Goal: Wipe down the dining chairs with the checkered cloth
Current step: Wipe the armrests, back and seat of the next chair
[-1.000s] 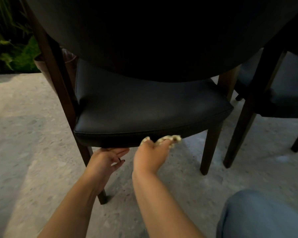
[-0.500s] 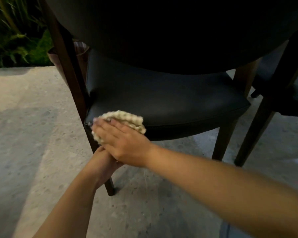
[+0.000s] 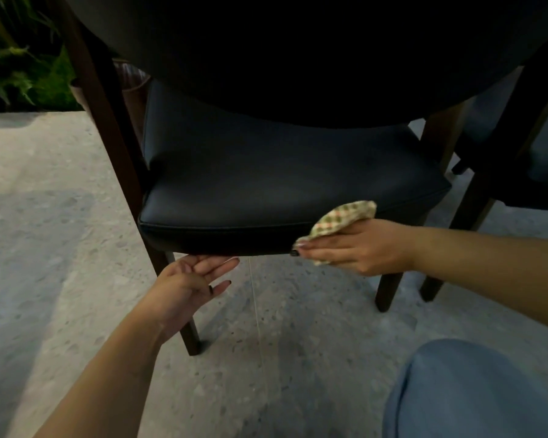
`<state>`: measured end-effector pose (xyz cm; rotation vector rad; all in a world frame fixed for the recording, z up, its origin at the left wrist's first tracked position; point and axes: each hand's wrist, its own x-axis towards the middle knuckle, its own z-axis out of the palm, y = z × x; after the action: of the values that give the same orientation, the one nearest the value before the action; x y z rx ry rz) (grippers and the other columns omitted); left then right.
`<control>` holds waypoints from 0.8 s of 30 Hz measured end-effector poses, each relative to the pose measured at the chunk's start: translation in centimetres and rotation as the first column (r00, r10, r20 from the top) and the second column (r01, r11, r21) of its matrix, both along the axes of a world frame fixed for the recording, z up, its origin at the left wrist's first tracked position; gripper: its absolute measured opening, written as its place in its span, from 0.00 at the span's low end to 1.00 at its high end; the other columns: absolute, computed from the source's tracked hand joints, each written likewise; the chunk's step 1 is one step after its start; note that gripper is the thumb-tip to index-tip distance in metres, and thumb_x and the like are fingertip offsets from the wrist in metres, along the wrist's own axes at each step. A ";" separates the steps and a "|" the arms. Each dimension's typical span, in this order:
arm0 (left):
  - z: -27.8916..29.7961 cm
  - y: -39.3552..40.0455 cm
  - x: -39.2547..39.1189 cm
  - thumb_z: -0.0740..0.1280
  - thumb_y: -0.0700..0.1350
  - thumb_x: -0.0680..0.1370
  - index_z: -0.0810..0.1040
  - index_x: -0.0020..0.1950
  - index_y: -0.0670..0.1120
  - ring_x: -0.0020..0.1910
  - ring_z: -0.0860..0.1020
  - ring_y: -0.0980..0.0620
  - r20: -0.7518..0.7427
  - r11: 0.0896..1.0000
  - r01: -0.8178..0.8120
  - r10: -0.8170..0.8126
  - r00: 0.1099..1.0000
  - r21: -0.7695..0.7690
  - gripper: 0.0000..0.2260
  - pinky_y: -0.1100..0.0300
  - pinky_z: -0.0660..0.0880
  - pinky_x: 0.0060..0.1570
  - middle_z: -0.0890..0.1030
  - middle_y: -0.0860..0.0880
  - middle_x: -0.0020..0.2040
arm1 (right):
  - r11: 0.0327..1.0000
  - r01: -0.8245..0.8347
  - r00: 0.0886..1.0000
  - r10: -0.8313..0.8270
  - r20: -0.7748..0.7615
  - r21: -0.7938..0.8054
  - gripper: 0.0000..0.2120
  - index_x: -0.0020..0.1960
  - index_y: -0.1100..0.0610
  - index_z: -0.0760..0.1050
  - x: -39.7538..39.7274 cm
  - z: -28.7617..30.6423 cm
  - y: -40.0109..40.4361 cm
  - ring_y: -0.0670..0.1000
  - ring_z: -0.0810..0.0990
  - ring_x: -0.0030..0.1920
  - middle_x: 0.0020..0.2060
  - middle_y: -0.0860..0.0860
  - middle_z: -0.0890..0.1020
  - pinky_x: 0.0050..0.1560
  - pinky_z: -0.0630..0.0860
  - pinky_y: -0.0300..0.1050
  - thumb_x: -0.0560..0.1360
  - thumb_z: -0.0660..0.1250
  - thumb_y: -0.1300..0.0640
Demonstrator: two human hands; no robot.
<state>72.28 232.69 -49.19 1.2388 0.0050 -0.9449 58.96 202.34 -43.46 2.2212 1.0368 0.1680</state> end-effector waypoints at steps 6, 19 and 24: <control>0.7 -1.3 -0.4 0.53 0.22 0.72 0.76 0.63 0.42 0.57 0.82 0.49 0.041 0.997 -0.071 0.070 0.997 0.041 0.26 0.51 0.75 0.55 0.84 0.44 0.57 | 0.608 0.466 0.841 -0.531 -0.106 0.643 0.26 0.72 0.52 0.66 -4.8 1.2 -4.2 0.53 0.63 0.73 0.71 0.56 0.68 0.73 0.61 0.54 0.76 0.60 0.68; 1.0 -1.9 -0.8 0.53 0.21 0.73 0.76 0.60 0.44 0.52 0.84 0.48 0.044 0.992 -0.109 0.107 0.993 0.069 0.26 0.51 0.76 0.52 0.85 0.45 0.53 | -0.146 0.337 0.357 -0.894 -0.270 0.930 0.21 0.74 0.52 0.64 -2.0 -0.5 -9.6 0.50 0.53 0.76 0.77 0.52 0.57 0.73 0.52 0.45 0.81 0.56 0.56; 0.5 -2.0 -0.1 0.55 0.22 0.72 0.75 0.61 0.46 0.52 0.84 0.48 0.016 0.991 -0.116 0.115 0.993 0.069 0.26 0.50 0.76 0.52 0.85 0.46 0.52 | -0.114 0.371 0.240 -0.947 -0.213 0.922 0.16 0.64 0.60 0.72 -1.5 -0.6 -9.9 0.60 0.73 0.63 0.65 0.63 0.73 0.59 0.68 0.48 0.81 0.54 0.57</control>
<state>72.16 230.67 -48.71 1.2941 0.1006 -0.8426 57.44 192.43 -44.05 2.9259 -1.1763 0.9902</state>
